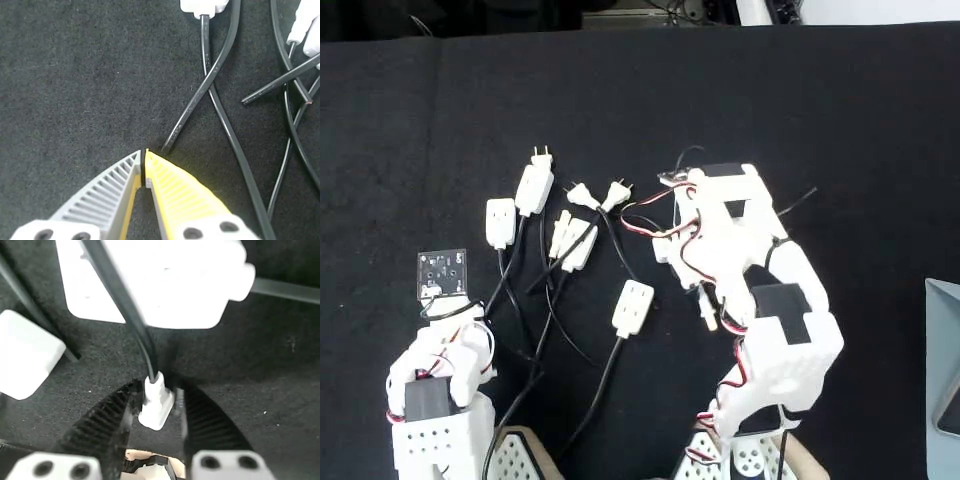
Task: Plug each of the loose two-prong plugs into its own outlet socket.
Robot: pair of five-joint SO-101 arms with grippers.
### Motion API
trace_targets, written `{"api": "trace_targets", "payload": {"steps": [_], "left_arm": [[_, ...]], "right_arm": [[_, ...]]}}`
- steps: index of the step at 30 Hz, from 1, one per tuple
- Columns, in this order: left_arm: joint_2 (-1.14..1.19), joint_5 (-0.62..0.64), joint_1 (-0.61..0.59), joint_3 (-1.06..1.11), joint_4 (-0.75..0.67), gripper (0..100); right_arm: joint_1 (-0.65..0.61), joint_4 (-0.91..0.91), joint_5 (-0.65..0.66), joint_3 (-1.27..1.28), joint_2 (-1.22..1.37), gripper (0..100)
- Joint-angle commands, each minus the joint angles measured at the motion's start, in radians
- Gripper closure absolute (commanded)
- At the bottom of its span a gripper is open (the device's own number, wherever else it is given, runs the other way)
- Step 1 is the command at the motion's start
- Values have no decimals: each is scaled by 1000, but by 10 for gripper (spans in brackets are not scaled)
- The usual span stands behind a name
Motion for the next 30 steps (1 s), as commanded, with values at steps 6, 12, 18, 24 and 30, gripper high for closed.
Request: {"api": "trace_targets", "payload": {"steps": [6, 12, 18, 24, 30], "left_arm": [[-2, -3, 2, 18, 3, 970], [-2, -3, 2, 18, 3, 970], [-2, -3, 2, 18, 3, 970], [-2, -3, 2, 18, 3, 970], [-2, -3, 2, 18, 3, 970]], "right_arm": [[26, -5, 11, -10, -39, 906], [69, -2, 21, -7, -41, 906], [69, 40, 51, -2, -41, 906], [75, 41, 51, -2, -45, 906], [71, 31, 54, 27, -39, 966]]}}
